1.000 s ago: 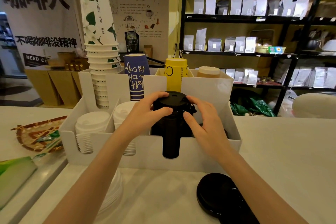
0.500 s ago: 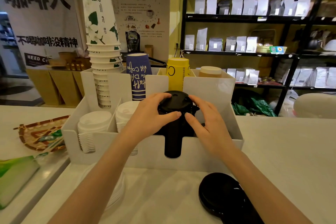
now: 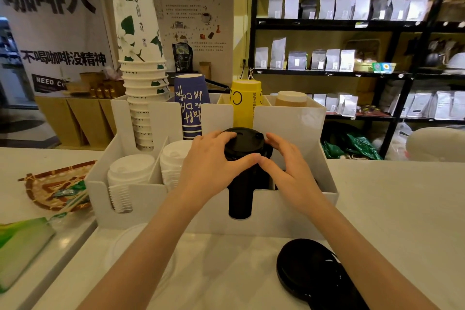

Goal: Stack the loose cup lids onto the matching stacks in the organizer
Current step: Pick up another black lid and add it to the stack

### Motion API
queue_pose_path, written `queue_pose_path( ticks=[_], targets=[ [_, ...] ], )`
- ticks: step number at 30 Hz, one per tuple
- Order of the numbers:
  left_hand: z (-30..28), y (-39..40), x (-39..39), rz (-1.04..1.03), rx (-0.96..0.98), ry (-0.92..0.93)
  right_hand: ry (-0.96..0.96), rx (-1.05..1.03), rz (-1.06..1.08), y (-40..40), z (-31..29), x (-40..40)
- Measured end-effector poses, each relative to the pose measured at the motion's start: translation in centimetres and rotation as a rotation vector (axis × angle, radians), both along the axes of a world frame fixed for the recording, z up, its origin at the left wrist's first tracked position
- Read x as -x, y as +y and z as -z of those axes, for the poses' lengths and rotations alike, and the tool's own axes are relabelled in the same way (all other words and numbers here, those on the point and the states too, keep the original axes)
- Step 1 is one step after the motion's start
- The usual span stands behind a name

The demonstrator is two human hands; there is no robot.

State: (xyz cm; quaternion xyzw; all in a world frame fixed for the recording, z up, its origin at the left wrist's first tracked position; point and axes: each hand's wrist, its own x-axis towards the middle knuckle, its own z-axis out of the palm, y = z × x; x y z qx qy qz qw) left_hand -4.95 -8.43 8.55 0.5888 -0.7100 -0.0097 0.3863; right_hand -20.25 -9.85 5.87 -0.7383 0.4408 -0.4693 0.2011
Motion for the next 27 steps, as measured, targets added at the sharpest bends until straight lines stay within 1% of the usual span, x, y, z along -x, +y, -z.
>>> queue_pose_path(
  ticks=[3,8,11,14,16,19,21,24,27],
  targets=[
    [-0.5,0.3,-0.4,0.04,-0.024,0.006,0.028,0.019,0.004,-0.1,0.3,-0.1],
    [-0.6,0.4,-0.5,0.081,-0.059,0.069,0.061,0.049,0.036,0.0,0.5,-0.1],
    [-0.4,0.2,-0.5,0.095,-0.074,0.072,0.116,0.061,0.057,0.3,0.3,0.0],
    [-0.1,0.0,-0.6,0.117,-0.104,0.084,0.167,0.008,0.057,0.8,-0.6,0.5],
    [0.1,0.0,-0.6,0.13,-0.11,0.093,0.107,0.005,0.056,1.6,-1.1,1.4],
    [0.4,0.1,-0.5,0.129,-0.101,0.08,-0.006,0.06,0.06,3.6,-0.8,3.0],
    [0.6,0.3,-0.2,0.125,-0.096,0.081,-0.024,0.072,0.058,5.3,0.3,4.1],
    [0.9,0.5,0.3,0.107,-0.106,0.076,0.092,0.064,0.066,7.4,2.6,5.7],
    [1.2,1.1,1.2,0.052,-0.115,0.022,0.203,-0.032,0.088,9.0,4.8,7.1]
  ],
)
